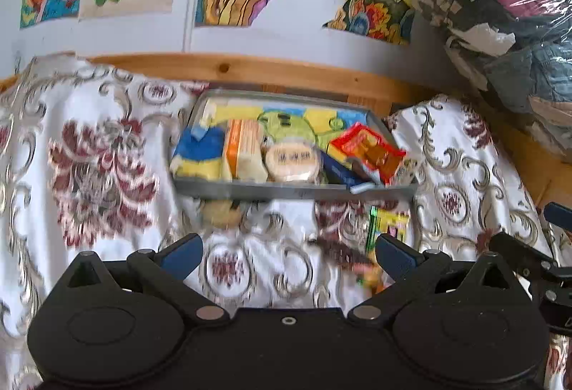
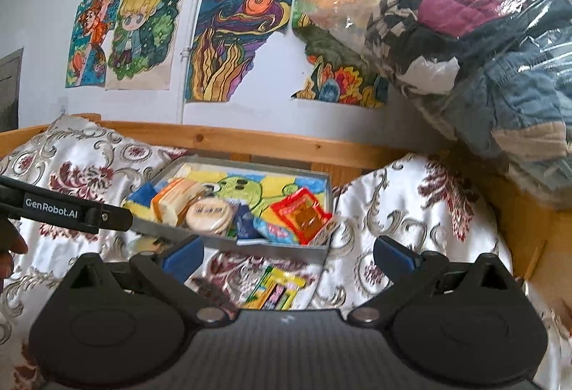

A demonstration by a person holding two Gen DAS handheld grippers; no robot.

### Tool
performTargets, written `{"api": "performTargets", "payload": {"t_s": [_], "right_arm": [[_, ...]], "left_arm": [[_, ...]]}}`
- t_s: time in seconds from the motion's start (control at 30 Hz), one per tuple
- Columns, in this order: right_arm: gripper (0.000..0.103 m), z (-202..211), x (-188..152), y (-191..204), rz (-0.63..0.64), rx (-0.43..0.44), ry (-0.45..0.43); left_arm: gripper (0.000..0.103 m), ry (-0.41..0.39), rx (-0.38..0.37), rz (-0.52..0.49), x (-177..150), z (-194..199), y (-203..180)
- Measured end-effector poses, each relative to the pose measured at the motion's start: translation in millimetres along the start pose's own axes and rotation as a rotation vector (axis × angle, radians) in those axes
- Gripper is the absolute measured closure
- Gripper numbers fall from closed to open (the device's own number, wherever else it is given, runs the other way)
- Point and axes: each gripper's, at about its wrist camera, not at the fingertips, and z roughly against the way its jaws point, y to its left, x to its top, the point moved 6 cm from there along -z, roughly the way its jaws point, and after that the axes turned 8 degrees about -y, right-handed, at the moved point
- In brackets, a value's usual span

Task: Organize snacks
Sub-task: 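Move both tools back toward the remaining snacks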

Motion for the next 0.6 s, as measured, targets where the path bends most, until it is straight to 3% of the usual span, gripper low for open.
{"api": "performTargets", "payload": {"t_s": [0.37,0.6], "right_arm": [[0.0,23.0,-28.4,16.6,0.022,0.013,0.077],[0.0,22.2,-53.5,25.3,0.034,0.028,0.163]], "left_arm": [[0.001,0.112,0.005,-0.056,-50.5,4.5,7.7],[0.001,0.144,0.016,-0.045,-61.2,-1.9,15.5]]}}
